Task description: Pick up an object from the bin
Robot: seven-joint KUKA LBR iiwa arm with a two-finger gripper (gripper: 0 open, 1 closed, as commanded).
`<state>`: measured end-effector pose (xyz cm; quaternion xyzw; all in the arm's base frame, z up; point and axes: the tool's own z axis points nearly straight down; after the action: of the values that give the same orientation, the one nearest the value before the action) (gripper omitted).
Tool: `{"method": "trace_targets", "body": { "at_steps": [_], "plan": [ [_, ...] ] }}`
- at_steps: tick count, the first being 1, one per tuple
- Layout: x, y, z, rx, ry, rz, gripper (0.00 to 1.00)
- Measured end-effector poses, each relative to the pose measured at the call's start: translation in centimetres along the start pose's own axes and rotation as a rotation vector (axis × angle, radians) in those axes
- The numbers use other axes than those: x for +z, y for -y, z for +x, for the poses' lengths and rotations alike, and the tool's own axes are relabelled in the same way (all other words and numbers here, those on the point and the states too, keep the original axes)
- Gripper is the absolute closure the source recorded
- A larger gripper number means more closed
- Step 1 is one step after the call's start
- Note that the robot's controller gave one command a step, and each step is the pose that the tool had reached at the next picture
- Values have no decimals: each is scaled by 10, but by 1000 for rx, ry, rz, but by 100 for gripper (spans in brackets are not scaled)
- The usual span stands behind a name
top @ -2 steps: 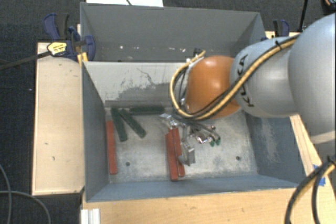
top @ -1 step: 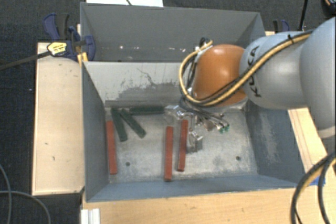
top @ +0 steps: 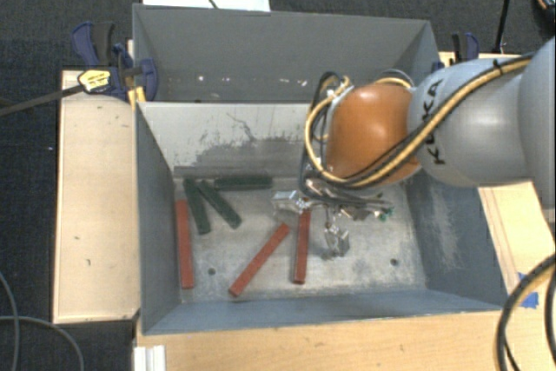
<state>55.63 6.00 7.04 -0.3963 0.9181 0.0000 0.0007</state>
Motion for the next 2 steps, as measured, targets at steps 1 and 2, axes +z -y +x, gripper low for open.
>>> {"method": "trace_targets", "body": {
  "at_steps": [1, 2],
  "plan": [
    [0, 0, -1, 5, 1, -1, 100],
    [-161, -9, 14, -27, 7, 6, 100]
  ]
}}
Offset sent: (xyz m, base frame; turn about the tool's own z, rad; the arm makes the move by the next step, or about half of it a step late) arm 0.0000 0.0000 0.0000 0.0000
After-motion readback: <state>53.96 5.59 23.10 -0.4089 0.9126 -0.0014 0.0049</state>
